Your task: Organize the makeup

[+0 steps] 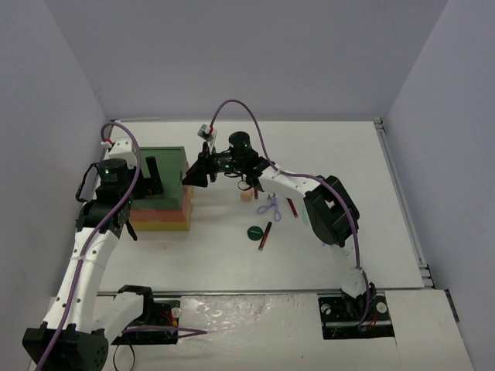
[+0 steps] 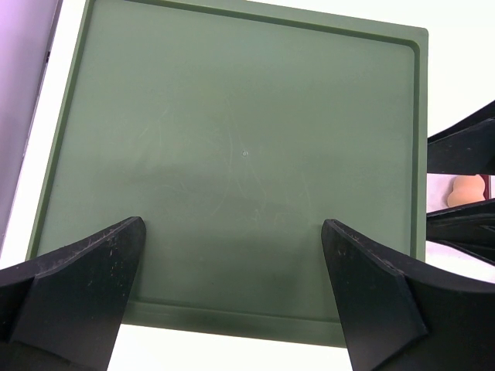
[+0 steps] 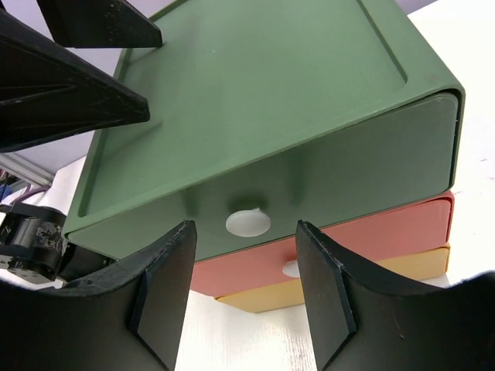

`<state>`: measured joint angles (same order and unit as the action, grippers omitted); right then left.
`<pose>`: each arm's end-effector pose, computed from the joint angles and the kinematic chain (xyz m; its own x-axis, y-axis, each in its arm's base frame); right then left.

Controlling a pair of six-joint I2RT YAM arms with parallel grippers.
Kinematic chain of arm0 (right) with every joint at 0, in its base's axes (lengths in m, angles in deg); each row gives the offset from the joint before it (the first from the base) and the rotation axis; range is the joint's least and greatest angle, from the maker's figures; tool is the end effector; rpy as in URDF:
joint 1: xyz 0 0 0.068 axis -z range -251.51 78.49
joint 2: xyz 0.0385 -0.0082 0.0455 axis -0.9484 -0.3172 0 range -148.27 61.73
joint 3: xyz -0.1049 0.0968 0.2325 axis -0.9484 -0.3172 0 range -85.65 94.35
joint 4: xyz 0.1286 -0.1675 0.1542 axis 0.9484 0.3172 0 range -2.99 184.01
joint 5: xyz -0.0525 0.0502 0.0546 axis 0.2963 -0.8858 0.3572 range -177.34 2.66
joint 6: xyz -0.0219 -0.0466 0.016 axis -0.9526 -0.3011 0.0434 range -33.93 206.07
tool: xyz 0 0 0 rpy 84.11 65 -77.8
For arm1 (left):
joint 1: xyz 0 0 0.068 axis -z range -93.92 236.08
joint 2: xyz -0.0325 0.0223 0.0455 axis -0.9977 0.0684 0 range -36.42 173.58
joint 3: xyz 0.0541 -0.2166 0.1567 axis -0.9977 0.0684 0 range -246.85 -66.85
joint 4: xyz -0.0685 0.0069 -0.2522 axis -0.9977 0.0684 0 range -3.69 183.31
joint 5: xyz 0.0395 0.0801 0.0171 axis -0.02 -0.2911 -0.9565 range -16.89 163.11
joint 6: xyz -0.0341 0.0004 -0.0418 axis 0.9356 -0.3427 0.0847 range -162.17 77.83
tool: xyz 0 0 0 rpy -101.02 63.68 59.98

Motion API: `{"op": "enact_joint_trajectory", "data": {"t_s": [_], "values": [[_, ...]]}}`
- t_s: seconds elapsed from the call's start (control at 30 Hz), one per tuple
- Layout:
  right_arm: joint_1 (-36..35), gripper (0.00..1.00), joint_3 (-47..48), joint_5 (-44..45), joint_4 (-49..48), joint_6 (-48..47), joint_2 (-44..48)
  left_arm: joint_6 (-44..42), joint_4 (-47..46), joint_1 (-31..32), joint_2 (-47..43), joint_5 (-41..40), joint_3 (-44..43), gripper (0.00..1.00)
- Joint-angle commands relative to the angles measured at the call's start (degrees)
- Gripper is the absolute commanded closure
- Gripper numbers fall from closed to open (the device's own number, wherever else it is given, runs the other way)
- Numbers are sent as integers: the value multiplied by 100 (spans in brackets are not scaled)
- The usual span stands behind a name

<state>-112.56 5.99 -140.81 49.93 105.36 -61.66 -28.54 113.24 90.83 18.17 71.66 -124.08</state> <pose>0.3581 0.3500 0.2649 -0.2625 0.0323 -0.9644 -0.9615 -0.0925 0.2586 0.2082 -0.0164 0.3547 -0.4126 -0.2021 -0.8882 -0.0385 0.9781 -0.2047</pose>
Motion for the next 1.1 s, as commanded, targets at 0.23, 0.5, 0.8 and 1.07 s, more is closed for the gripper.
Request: {"op": "enact_joint_trajectory", "data": {"t_s": [0.23, 0.5, 0.8, 1.07], "values": [[-70, 57, 515, -217, -526, -12, 17, 71, -48, -44, 79, 145, -7, 4], [-98, 63, 538, -292, -450, 19, -3, 79, -51, -36, 87, 145, -7, 4], [-118, 61, 478, -322, -383, -9, -11, 72, -41, -45, 105, 145, -7, 4], [-125, 68, 427, -354, -242, -79, -11, 73, -39, -39, 122, 145, -4, 4]]}}
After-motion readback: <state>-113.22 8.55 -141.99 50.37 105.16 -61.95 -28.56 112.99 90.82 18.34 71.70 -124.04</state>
